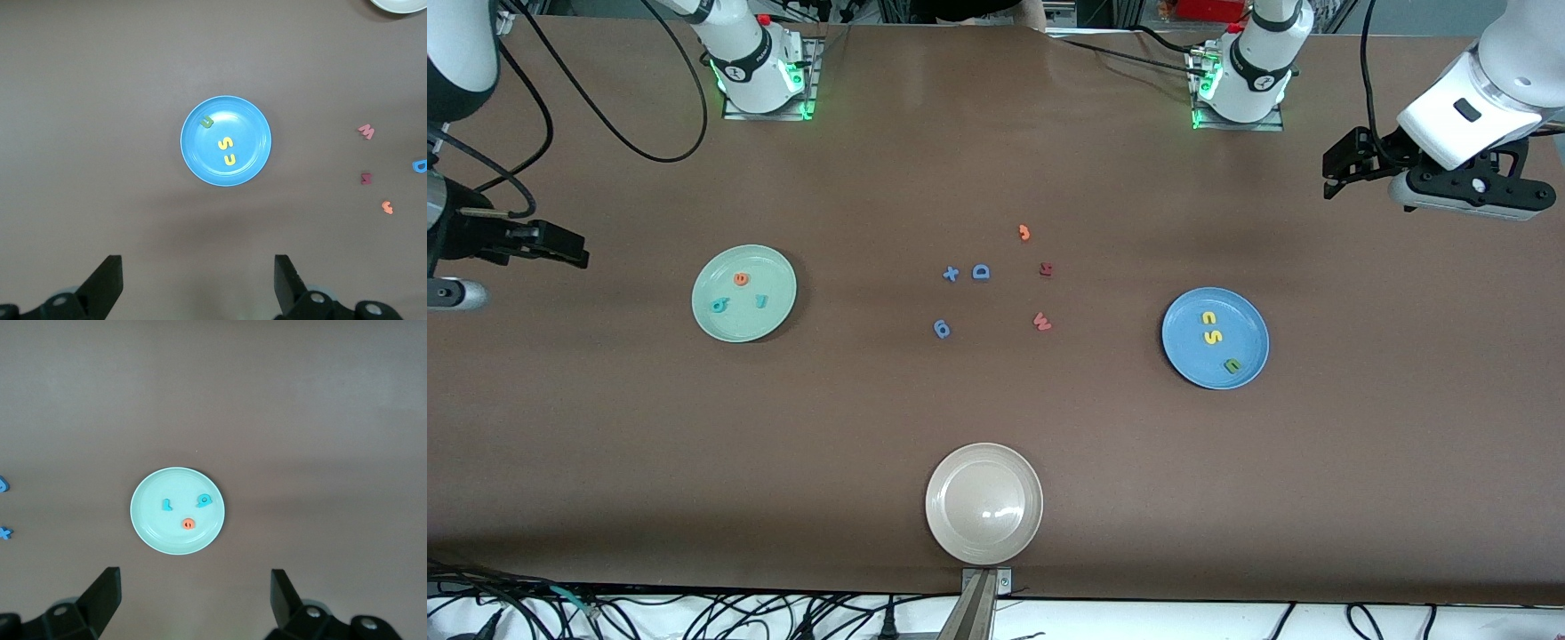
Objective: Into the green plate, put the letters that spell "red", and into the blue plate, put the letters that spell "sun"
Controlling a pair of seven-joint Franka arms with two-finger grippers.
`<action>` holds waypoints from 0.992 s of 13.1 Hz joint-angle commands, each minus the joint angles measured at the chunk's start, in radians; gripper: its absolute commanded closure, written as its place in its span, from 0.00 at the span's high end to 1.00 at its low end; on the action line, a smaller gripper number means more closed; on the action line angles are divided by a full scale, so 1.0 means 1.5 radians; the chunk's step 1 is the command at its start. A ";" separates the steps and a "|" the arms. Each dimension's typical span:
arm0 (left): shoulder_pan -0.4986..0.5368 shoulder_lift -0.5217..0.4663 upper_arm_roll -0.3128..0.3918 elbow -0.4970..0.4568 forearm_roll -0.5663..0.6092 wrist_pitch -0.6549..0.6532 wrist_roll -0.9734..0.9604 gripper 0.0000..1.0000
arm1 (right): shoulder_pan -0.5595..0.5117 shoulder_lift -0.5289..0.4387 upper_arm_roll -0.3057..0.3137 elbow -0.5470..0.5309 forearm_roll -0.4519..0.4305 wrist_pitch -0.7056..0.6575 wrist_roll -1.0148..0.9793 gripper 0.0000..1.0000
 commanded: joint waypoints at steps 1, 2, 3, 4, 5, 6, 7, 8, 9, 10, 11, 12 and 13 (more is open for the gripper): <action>0.004 0.003 -0.002 0.010 -0.019 -0.011 0.001 1.00 | -0.096 -0.030 0.096 -0.038 -0.021 0.030 0.010 0.99; 0.004 0.004 -0.002 0.011 -0.019 -0.011 0.001 1.00 | -0.102 -0.051 0.105 -0.070 -0.026 0.058 0.010 0.99; 0.004 0.003 -0.002 0.010 -0.019 -0.011 0.001 1.00 | -0.103 -0.068 0.107 -0.108 -0.035 0.088 0.009 0.99; 0.004 0.003 -0.002 0.010 -0.019 -0.011 0.001 1.00 | -0.104 -0.090 0.108 -0.143 -0.042 0.126 0.003 0.99; 0.004 0.003 -0.002 0.010 -0.019 -0.011 0.001 1.00 | -0.105 -0.099 0.108 -0.159 -0.043 0.146 0.003 0.99; 0.004 0.003 -0.002 0.010 -0.019 -0.011 0.001 1.00 | -0.108 -0.099 0.108 -0.156 -0.045 0.146 0.003 0.99; 0.004 0.003 -0.002 0.010 -0.019 -0.011 0.001 1.00 | -0.111 -0.099 0.109 -0.155 -0.051 0.150 0.003 0.99; 0.004 0.003 -0.002 0.010 -0.019 -0.011 0.001 1.00 | -0.112 -0.099 0.110 -0.155 -0.059 0.162 0.002 0.99; 0.003 0.004 -0.002 0.010 -0.019 -0.011 0.001 1.00 | -0.112 -0.099 0.110 -0.155 -0.061 0.164 0.002 0.99; 0.004 0.003 -0.002 0.010 -0.019 -0.011 0.001 1.00 | -0.114 -0.098 0.111 -0.155 -0.061 0.164 0.002 0.99; 0.004 0.003 -0.002 0.011 -0.019 -0.011 0.001 1.00 | -0.129 -0.097 0.129 -0.154 -0.062 0.165 0.001 0.99; 0.004 0.003 -0.002 0.010 -0.019 -0.011 0.001 1.00 | -0.154 -0.097 0.166 -0.153 -0.062 0.165 0.011 0.99; 0.003 0.003 -0.002 0.011 -0.019 -0.011 0.001 1.00 | -0.165 -0.097 0.191 -0.153 -0.060 0.165 0.036 0.99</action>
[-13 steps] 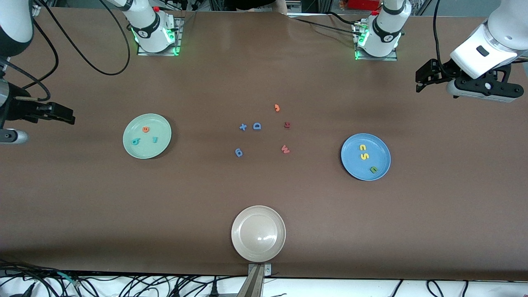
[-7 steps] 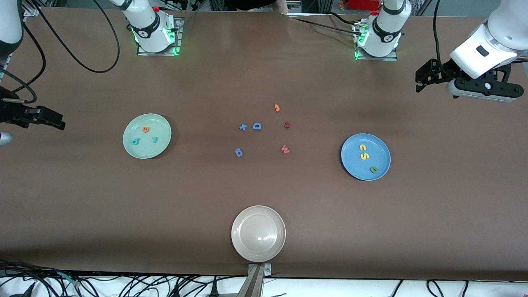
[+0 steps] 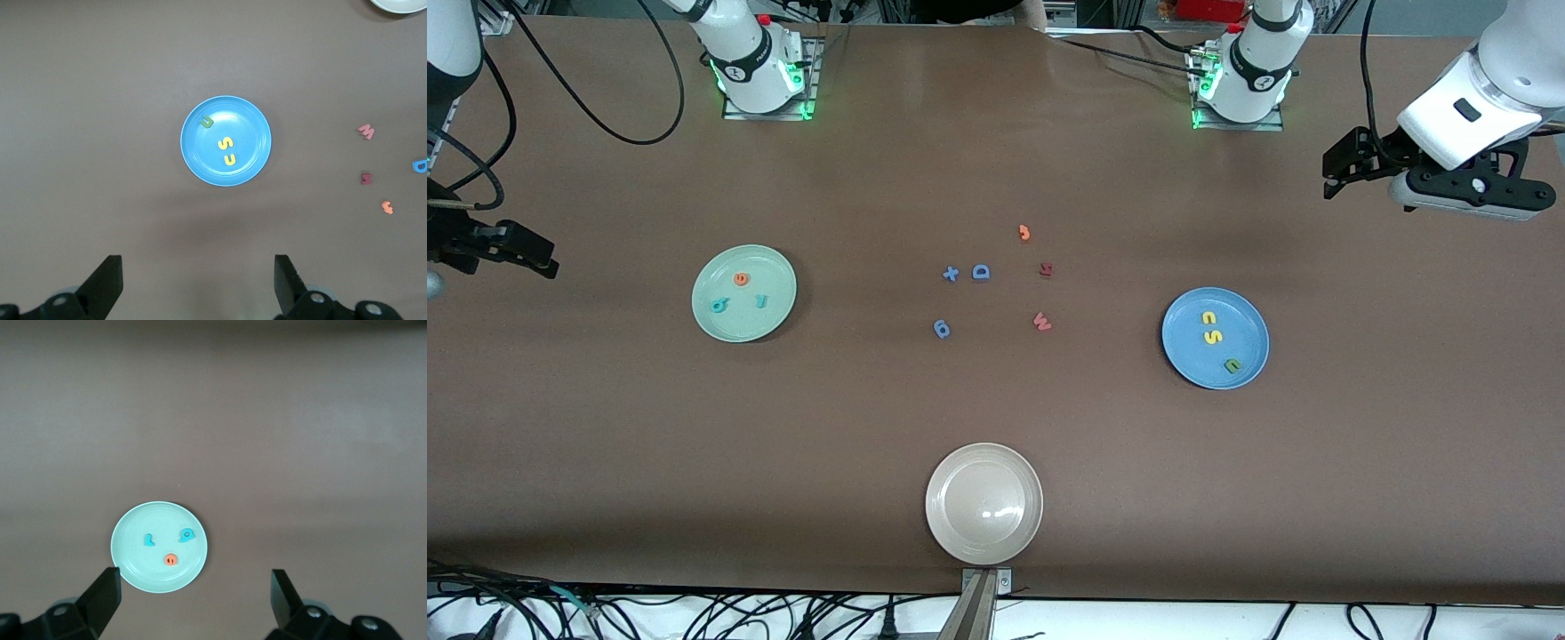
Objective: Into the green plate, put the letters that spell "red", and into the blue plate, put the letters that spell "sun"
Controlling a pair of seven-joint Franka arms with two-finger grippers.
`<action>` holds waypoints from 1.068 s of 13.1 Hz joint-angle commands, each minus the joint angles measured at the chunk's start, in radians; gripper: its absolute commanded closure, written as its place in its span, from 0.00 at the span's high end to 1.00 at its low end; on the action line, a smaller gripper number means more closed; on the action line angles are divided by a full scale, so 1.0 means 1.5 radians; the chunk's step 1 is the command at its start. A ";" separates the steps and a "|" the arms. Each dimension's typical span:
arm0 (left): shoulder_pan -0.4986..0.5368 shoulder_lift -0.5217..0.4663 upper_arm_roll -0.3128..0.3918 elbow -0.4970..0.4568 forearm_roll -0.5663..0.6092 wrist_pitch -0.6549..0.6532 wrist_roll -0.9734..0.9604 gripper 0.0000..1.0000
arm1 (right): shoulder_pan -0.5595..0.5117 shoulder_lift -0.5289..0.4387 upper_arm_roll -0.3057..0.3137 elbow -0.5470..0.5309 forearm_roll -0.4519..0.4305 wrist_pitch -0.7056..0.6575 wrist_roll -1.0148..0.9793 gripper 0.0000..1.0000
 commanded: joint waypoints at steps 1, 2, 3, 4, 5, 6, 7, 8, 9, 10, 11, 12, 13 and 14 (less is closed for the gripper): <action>0.004 0.003 -0.002 0.011 -0.019 -0.011 0.001 1.00 | -0.035 -0.017 0.061 -0.024 -0.006 0.014 0.065 0.99; 0.004 0.003 -0.002 0.010 -0.019 -0.011 0.001 1.00 | -0.035 -0.015 0.062 -0.027 -0.004 0.016 0.071 0.99; 0.004 0.003 -0.002 0.010 -0.019 -0.011 0.001 1.00 | -0.035 -0.016 0.062 -0.025 0.022 0.010 0.086 0.99; 0.003 0.003 -0.002 0.011 -0.019 -0.011 0.001 1.00 | -0.035 -0.016 0.062 -0.025 0.059 0.007 0.124 0.99; 0.003 0.003 -0.002 0.010 -0.019 -0.011 0.000 1.00 | -0.035 -0.016 0.062 -0.023 0.063 0.006 0.131 0.99; 0.003 0.003 -0.002 0.010 -0.019 -0.011 0.001 1.00 | -0.033 -0.016 0.062 -0.022 0.062 0.006 0.133 0.99; 0.003 0.003 -0.002 0.010 -0.019 -0.011 0.000 1.00 | -0.031 -0.015 0.062 -0.021 0.060 0.003 0.134 0.99; 0.003 0.003 -0.002 0.011 -0.019 -0.011 0.001 1.00 | -0.031 -0.015 0.061 -0.021 0.061 0.002 0.134 1.00; 0.003 0.003 -0.002 0.011 -0.019 -0.011 0.000 1.00 | -0.031 -0.014 0.060 -0.021 0.060 0.001 0.131 1.00; 0.003 0.003 -0.002 0.010 -0.019 -0.011 0.000 1.00 | -0.031 -0.014 0.061 -0.021 0.060 0.000 0.135 1.00; 0.003 0.003 -0.002 0.010 -0.019 -0.011 0.000 1.00 | -0.031 -0.014 0.062 -0.021 0.059 0.000 0.133 1.00; 0.003 0.003 -0.002 0.010 -0.019 -0.011 0.000 1.00 | -0.031 -0.014 0.062 -0.022 0.060 0.001 0.132 1.00; 0.003 0.003 -0.002 0.010 -0.019 -0.011 0.001 1.00 | -0.030 -0.014 0.062 -0.022 0.060 0.000 0.138 1.00; 0.003 0.003 -0.002 0.010 -0.019 -0.011 0.001 1.00 | -0.030 -0.015 0.062 -0.021 0.061 0.000 0.137 1.00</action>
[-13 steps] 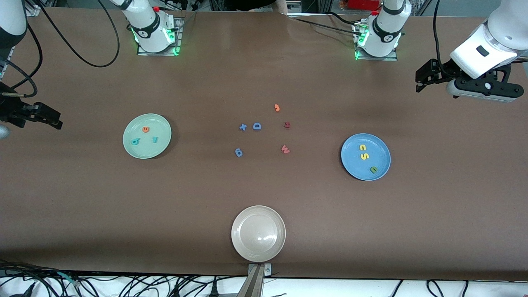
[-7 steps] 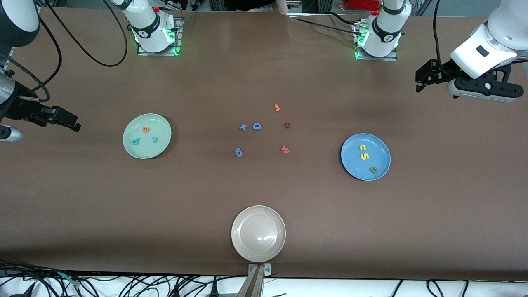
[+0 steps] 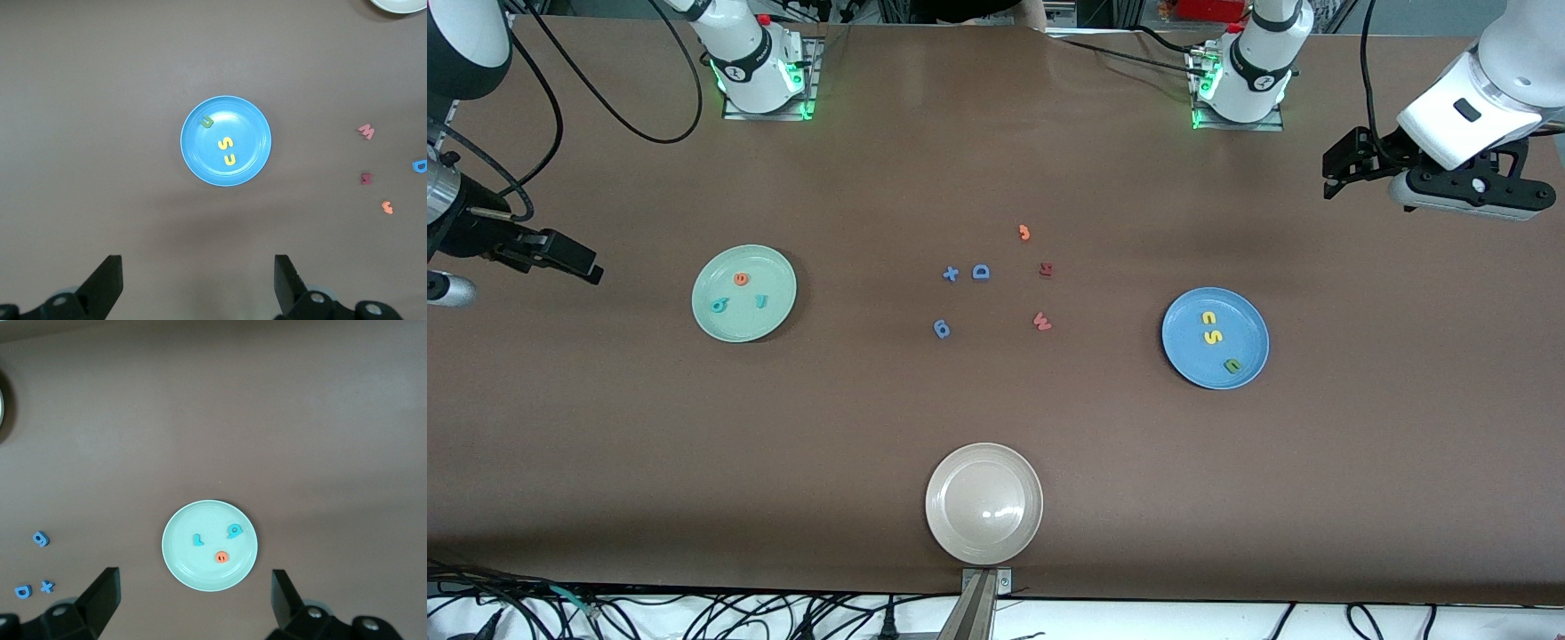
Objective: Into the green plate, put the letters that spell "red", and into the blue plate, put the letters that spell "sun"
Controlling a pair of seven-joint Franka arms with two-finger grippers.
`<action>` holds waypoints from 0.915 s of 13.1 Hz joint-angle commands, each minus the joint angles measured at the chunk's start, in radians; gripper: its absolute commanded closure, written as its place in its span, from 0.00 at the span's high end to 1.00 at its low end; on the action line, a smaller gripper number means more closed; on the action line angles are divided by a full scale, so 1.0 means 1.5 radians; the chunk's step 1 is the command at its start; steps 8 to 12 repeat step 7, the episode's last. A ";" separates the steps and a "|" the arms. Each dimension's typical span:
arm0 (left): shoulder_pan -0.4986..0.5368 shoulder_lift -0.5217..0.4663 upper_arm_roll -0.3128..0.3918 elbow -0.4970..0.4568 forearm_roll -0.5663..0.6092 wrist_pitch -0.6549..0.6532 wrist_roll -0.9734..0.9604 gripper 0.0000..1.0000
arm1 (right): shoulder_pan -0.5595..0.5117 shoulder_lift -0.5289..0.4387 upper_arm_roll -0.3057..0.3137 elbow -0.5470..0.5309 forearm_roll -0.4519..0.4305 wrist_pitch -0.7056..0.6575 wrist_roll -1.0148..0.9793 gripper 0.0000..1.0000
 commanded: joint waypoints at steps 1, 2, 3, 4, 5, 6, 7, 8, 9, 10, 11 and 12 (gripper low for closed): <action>0.003 0.003 -0.002 0.010 -0.019 -0.011 0.000 1.00 | -0.012 -0.015 0.012 -0.012 0.014 0.000 0.011 1.00; 0.003 0.003 -0.002 0.010 -0.019 -0.011 0.000 1.00 | -0.011 -0.015 0.013 -0.012 0.011 0.000 0.010 1.00; 0.003 0.003 -0.002 0.010 -0.019 -0.011 0.000 1.00 | -0.011 -0.015 0.013 -0.011 0.011 0.000 0.007 1.00; 0.003 0.003 -0.002 0.010 -0.019 -0.011 0.000 1.00 | -0.011 -0.014 0.012 -0.010 0.012 0.000 0.007 1.00; 0.003 0.003 -0.002 0.010 -0.019 -0.011 0.000 1.00 | -0.011 -0.014 0.012 -0.010 0.012 -0.001 0.006 1.00; 0.003 0.003 -0.002 0.010 -0.019 -0.011 0.001 1.00 | -0.011 -0.015 0.012 -0.010 0.011 -0.001 0.004 1.00; 0.003 0.003 -0.002 0.010 -0.019 -0.011 0.001 1.00 | -0.011 -0.014 0.012 -0.010 0.011 0.000 0.004 1.00; 0.003 0.003 -0.002 0.010 -0.019 -0.011 0.001 1.00 | -0.011 -0.014 0.012 -0.010 0.011 0.000 0.004 1.00; 0.003 0.003 -0.002 0.010 -0.019 -0.011 0.001 1.00 | -0.011 -0.014 0.012 -0.010 0.011 0.000 0.004 1.00; 0.003 0.003 -0.002 0.010 -0.019 -0.011 0.001 1.00 | -0.011 -0.014 0.012 -0.010 0.011 0.000 0.004 1.00; 0.003 0.003 -0.002 0.010 -0.019 -0.011 0.001 1.00 | -0.011 -0.014 0.012 -0.010 0.011 0.000 0.004 1.00; 0.003 0.003 -0.002 0.010 -0.019 -0.011 0.001 1.00 | -0.011 -0.014 0.012 -0.010 0.011 0.000 0.004 1.00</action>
